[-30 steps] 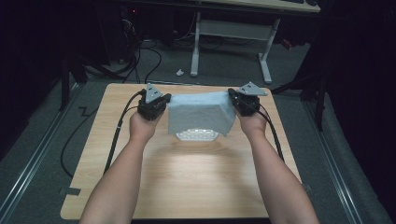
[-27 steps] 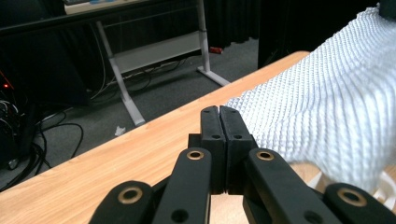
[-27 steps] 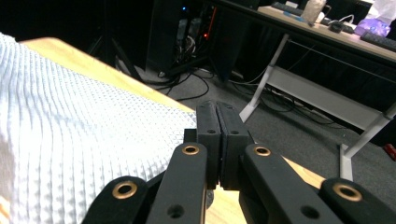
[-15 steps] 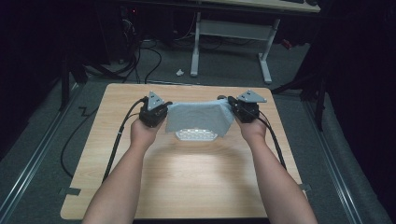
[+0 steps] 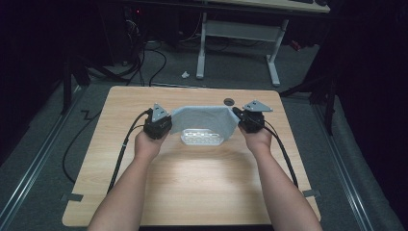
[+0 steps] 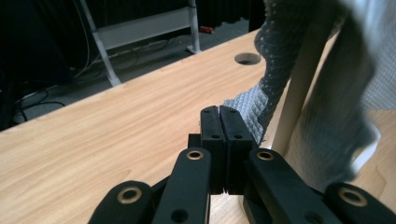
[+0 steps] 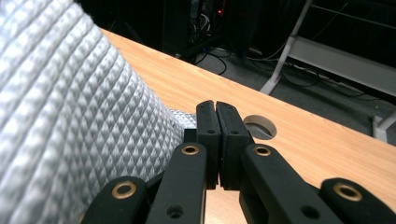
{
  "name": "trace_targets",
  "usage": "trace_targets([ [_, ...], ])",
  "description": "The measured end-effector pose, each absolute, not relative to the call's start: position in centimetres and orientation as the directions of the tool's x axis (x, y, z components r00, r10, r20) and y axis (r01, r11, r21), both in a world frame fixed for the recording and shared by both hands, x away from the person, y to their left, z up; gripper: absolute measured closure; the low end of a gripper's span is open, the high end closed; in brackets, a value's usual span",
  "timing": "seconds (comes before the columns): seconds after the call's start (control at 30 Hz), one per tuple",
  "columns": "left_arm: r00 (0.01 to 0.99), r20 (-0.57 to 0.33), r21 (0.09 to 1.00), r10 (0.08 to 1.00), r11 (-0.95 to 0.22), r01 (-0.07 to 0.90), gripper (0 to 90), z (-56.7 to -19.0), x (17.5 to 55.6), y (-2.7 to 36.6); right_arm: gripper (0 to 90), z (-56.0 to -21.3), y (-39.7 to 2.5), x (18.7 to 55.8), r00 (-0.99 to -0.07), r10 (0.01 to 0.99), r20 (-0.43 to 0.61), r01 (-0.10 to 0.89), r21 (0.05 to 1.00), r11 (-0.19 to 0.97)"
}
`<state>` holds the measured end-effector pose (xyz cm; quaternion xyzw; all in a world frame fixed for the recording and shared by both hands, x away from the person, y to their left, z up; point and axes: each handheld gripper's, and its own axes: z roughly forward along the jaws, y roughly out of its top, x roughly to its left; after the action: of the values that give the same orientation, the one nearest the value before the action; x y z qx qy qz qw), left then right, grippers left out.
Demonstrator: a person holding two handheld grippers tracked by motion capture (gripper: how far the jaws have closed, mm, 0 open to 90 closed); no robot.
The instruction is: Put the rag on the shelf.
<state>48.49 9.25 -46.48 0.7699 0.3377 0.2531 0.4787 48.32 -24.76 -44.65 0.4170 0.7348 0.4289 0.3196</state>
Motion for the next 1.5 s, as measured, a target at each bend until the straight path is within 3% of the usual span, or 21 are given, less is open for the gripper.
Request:
trace_targets([
  [0.53,0.656,0.022,0.895,0.754,-0.308,0.323,87.6,-48.3,48.2,9.3,89.6,-47.8,-24.9,47.9,-0.443,0.893,-0.082,0.381,0.884,0.270],
  [0.6,0.656,0.008,0.895,0.755,-0.298,0.332,85.0,-48.3,48.2,9.5,85.2,-48.1,-25.0,47.8,-0.442,0.894,-0.077,0.384,0.884,0.266],
  [0.63,0.649,0.009,0.899,0.761,-0.290,0.329,81.3,-48.3,48.2,9.5,80.9,-48.1,-25.1,47.8,-0.436,0.897,-0.072,0.389,0.884,0.260],
  [0.67,0.643,0.007,0.898,0.765,-0.288,0.333,72.0,-48.2,48.2,9.6,78.1,-48.1,-25.1,47.8,-0.432,0.899,-0.079,0.390,0.882,0.265],
  [0.77,0.626,-0.005,0.900,0.779,-0.270,0.343,61.3,-47.9,48.3,10.0,74.0,-47.9,-25.4,47.6,-0.427,0.899,-0.093,0.380,0.884,0.271],
  [1.5,0.574,0.005,0.917,0.819,-0.233,0.324,60.9,-46.3,48.1,12.4,70.7,-45.5,-27.7,47.2,-0.371,0.922,-0.113,0.336,0.909,0.247],
])
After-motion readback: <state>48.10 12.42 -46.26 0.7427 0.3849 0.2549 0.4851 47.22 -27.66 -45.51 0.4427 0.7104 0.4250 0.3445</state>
